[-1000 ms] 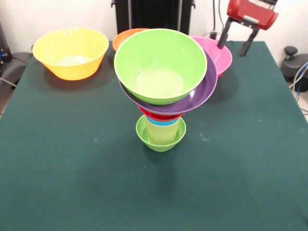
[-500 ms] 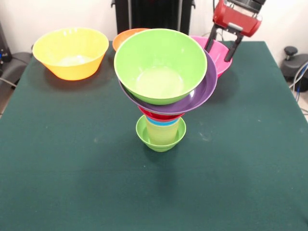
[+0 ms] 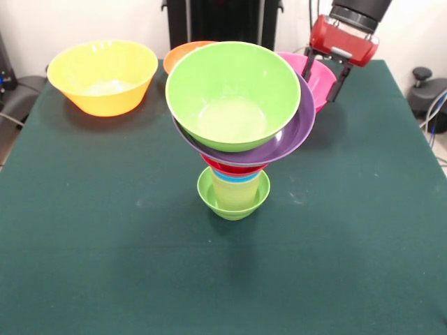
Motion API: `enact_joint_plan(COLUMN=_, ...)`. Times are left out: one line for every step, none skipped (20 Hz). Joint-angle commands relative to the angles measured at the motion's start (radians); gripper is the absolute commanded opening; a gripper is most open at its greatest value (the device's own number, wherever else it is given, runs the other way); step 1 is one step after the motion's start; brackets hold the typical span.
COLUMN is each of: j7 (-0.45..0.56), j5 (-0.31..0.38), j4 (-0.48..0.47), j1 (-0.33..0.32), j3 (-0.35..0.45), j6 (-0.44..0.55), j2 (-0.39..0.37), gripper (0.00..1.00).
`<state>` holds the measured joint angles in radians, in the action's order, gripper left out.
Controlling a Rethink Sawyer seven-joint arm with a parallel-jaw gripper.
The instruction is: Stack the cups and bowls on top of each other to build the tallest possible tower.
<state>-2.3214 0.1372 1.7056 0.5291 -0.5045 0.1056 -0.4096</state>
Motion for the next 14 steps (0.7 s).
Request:
enact_joint_plan(j7=-0.199, j5=-0.079, j4=0.035, j1=0.019, j3=0.05, j6=-0.033, j2=0.048, gripper=1.0)
enact_joint_plan(j7=-0.197, j5=-0.084, j4=0.035, j1=0.022, j3=0.048, j6=-0.03, j2=0.047, gripper=1.0)
enact_joint_plan(j7=-0.194, j5=-0.089, j4=0.038, j1=0.025, j3=0.046, j6=-0.023, j2=0.041, gripper=1.0)
enact_joint_plan(j7=-0.191, j5=-0.092, j4=0.039, j1=0.027, j3=0.045, j6=-0.018, j2=0.037, gripper=1.0)
enact_joint_plan(j7=-0.183, j5=-0.094, j4=0.044, j1=0.027, j3=0.045, j6=-0.008, j2=0.026, gripper=1.0)
enact_joint_plan(j7=-0.179, j5=-0.095, j4=0.046, j1=0.028, j3=0.044, j6=-0.003, j2=0.02, gripper=1.0)
enact_joint_plan(j7=-0.174, j5=-0.096, j4=0.05, j1=0.026, j3=0.045, j6=0.001, j2=0.013, gripper=1.0)
enact_joint_plan(j7=-0.169, j5=-0.096, j4=0.053, j1=0.025, j3=0.047, j6=0.005, j2=0.007, gripper=1.0)
enact_joint_plan(j7=-0.167, j5=-0.097, j4=0.056, j1=0.022, j3=0.05, j6=0.006, j2=0.003, gripper=1.0)
enact_joint_plan(j7=-0.164, j5=-0.098, j4=0.057, j1=0.022, j3=0.051, j6=0.006, j2=0.001, gripper=1.0)
enact_joint_plan(j7=-0.165, j5=-0.101, j4=0.059, j1=0.023, j3=0.054, j6=0.008, j2=0.001, gripper=1.0)
enact_joint_plan(j7=-0.166, j5=-0.103, j4=0.06, j1=0.024, j3=0.054, j6=0.006, j2=0.002, gripper=1.0)
enact_joint_plan(j7=-0.171, j5=-0.108, j4=0.061, j1=0.029, j3=0.054, j6=0.003, j2=0.006, gripper=1.0)
enact_joint_plan(j7=-0.172, j5=-0.112, j4=0.061, j1=0.033, j3=0.055, j6=0.001, j2=0.009, gripper=1.0)
